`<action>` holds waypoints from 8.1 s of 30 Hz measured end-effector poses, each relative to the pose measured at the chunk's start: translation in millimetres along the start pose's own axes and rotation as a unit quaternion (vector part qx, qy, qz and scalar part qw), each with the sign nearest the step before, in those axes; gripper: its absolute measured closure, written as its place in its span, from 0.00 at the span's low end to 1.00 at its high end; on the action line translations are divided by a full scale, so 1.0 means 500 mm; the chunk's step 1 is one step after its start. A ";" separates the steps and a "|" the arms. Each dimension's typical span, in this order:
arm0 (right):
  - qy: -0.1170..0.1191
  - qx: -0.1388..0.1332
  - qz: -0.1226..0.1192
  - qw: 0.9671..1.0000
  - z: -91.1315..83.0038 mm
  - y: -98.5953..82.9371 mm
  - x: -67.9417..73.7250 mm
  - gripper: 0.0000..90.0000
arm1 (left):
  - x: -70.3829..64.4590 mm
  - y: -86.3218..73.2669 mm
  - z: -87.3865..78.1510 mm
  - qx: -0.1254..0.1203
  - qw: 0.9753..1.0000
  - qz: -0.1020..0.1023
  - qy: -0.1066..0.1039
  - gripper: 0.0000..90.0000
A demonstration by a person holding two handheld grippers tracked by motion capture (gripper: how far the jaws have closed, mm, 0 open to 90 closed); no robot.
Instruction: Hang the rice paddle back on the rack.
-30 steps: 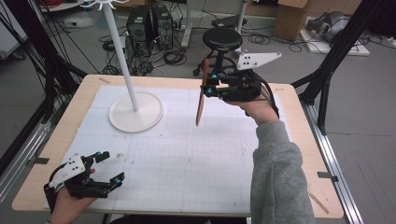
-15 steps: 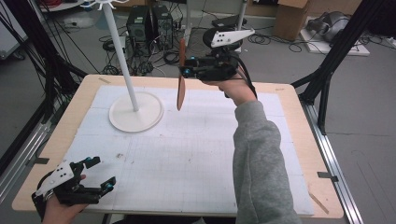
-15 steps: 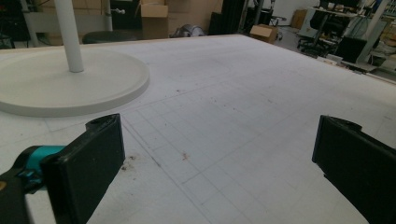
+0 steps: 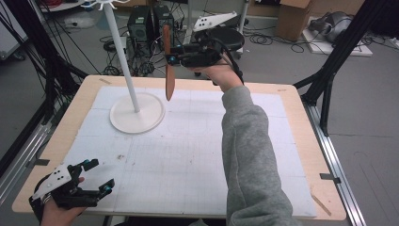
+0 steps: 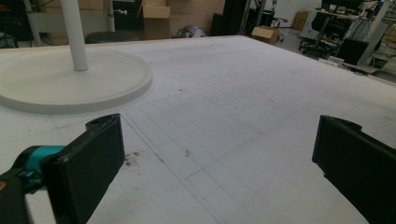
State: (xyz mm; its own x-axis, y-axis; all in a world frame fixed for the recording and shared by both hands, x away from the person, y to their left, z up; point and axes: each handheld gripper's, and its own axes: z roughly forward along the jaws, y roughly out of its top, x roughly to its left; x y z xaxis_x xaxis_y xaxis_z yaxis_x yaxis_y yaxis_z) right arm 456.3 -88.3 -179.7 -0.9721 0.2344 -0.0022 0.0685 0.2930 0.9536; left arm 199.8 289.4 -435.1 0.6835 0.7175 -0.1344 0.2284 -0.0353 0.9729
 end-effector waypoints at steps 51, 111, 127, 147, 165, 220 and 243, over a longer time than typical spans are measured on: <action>-0.029 -0.013 0.001 0.999 0.182 0.125 -0.013 0.71 | 0.010 -0.001 -0.007 -0.009 1.000 -0.009 0.003 0.03; -0.077 -0.009 0.001 0.997 0.225 0.103 0.005 0.54 | 0.008 -0.003 -0.003 -0.002 1.000 -0.007 0.002 0.03; -0.040 0.022 0.015 0.999 0.182 0.043 0.011 0.03 | 0.009 -0.003 0.005 0.001 1.000 -0.006 -0.003 0.03; -0.036 0.011 0.024 0.999 0.070 -0.041 0.020 0.00 | 0.014 0.008 0.038 -0.001 1.000 -0.003 -0.018 0.03; -0.043 0.001 0.046 0.998 -0.073 -0.162 0.039 0.00 | 0.031 0.023 0.074 -0.015 0.999 -0.008 -0.028 0.03; -0.201 -0.055 0.149 0.967 -0.392 -0.587 0.177 0.00 | 0.059 0.036 0.094 -0.026 0.999 -0.009 -0.027 0.03; -0.280 -0.053 0.150 0.947 -0.441 -0.613 0.275 0.00 | 0.054 0.038 0.092 -0.025 0.999 0.000 -0.028 0.03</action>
State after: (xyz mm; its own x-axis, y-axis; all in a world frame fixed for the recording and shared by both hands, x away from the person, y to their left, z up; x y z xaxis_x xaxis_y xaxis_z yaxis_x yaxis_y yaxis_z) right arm 252.1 -350.2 -406.2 -0.6389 0.7560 0.1422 0.2709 0.0482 0.9614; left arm 254.6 276.1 -429.1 0.7217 0.6772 -0.1436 0.1943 0.0009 0.9809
